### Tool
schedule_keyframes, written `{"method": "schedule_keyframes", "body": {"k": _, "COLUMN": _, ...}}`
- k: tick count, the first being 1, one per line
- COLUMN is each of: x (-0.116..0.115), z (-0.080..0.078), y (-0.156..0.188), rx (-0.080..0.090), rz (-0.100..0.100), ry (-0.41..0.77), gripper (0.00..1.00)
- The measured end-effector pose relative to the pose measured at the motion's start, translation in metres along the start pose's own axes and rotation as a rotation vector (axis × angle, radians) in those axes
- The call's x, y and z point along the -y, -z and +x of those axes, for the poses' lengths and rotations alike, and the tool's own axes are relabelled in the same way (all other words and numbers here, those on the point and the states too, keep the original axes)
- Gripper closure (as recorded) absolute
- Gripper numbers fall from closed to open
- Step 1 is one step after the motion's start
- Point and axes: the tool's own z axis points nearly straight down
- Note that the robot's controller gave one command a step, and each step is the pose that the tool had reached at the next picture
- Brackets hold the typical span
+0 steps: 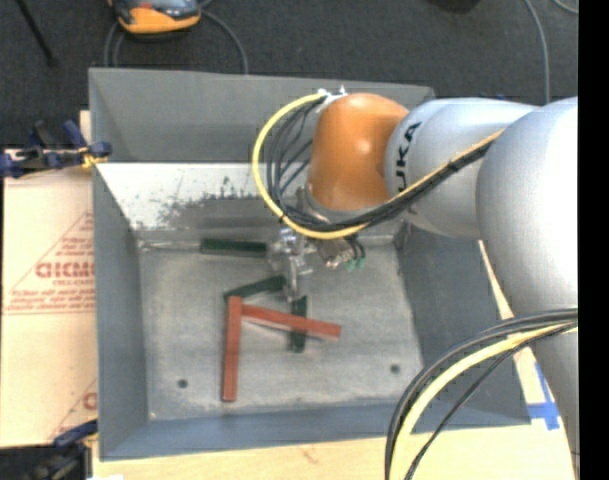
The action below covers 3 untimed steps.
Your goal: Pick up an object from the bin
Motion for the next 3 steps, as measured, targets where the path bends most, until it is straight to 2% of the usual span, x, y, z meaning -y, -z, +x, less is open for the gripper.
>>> {"method": "schedule_keyframes", "body": {"k": 1, "x": 0.007, "z": 0.008, "y": 0.096, "rx": 0.001, "rz": 0.002, "ry": -0.001, "gripper": 1.00}}
{"method": "schedule_keyframes", "body": {"k": 2, "x": 0.007, "z": 0.007, "y": 0.096, "rx": 0.001, "rz": 0.002, "ry": -0.002, "gripper": 1.00}}
{"method": "schedule_keyframes", "body": {"k": 3, "x": 0.009, "z": 0.014, "y": 0.150, "rx": -0.005, "rz": 0.002, "ry": -0.006, "gripper": 1.00}}
